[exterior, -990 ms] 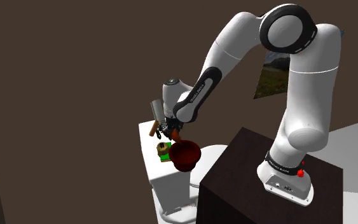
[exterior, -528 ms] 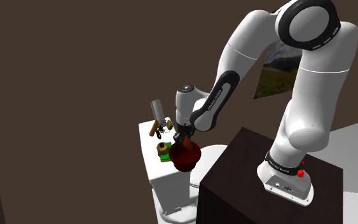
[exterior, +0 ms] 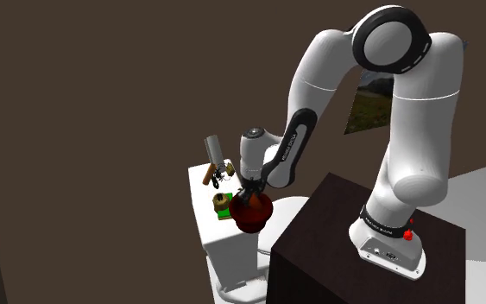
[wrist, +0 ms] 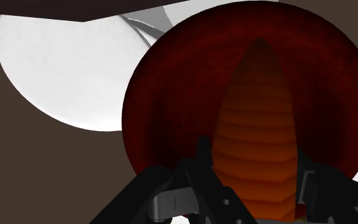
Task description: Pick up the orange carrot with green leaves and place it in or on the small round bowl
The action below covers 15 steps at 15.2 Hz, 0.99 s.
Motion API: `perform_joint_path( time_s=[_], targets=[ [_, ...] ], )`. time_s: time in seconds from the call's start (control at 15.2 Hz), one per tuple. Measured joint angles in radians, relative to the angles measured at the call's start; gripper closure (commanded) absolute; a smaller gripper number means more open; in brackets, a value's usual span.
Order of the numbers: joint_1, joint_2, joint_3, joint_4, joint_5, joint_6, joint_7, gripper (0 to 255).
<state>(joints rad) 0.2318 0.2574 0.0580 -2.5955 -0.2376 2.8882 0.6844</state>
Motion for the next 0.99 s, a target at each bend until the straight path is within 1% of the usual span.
perform_joint_path(
  time_s=[0.2, 0.59, 0.66, 0.99],
  targets=[
    [0.013, 0.034, -0.013, 0.009, -0.017, 0.025, 0.018, 255],
    [0.015, 0.043, -0.017, 0.012, -0.020, 0.031, 0.020, 255],
    [0.015, 0.043, -0.017, 0.013, -0.020, 0.031, 0.020, 0],
    [0.015, 0.043, -0.017, 0.013, -0.020, 0.031, 0.020, 0]
  ],
)
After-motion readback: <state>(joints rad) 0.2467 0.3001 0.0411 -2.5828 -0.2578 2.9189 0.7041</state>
